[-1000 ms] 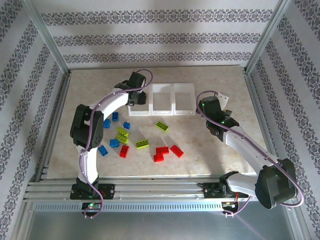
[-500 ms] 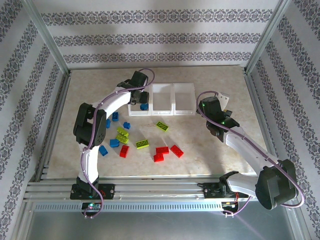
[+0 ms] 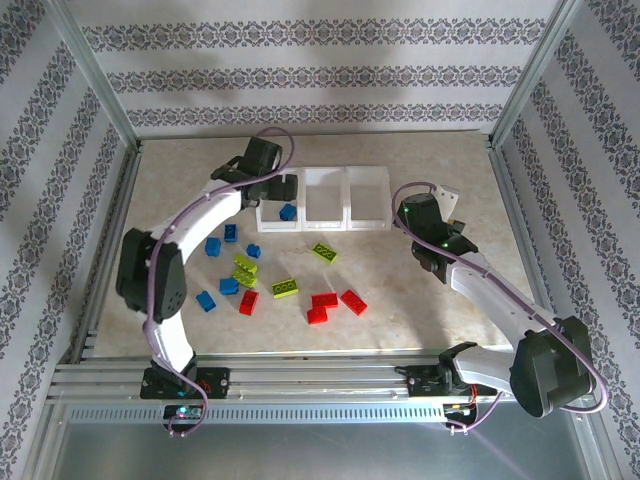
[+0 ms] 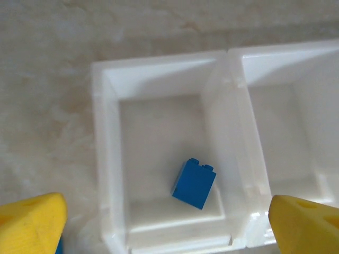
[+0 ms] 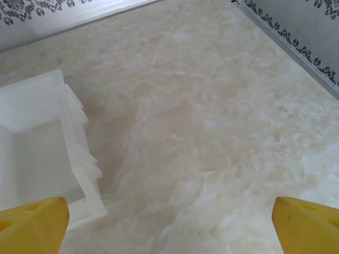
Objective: Sort the legos into containers by color
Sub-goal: Pick up the lego from the middle-left of the table.
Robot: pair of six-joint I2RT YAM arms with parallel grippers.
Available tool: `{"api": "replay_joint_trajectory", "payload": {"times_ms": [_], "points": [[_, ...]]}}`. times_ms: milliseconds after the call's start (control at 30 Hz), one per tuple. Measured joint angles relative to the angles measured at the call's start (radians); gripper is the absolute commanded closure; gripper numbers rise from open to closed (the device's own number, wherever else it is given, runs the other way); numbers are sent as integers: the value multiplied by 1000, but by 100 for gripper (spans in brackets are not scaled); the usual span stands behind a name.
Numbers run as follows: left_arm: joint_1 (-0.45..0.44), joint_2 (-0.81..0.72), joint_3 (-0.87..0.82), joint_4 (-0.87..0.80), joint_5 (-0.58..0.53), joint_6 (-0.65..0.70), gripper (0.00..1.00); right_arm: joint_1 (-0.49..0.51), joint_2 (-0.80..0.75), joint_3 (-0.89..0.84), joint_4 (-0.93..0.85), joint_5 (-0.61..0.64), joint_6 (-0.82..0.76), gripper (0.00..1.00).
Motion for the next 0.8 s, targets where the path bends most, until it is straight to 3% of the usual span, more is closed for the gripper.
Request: {"api": "replay_joint_trajectory", "payload": {"times_ms": [500,800], "points": [[161,-456,-473,43,-78,-53,0,0,11,0,0,23,5,2],[242,-480,-564,-24,-70,-56,0,0,20,29,0,26,4,2]]}}
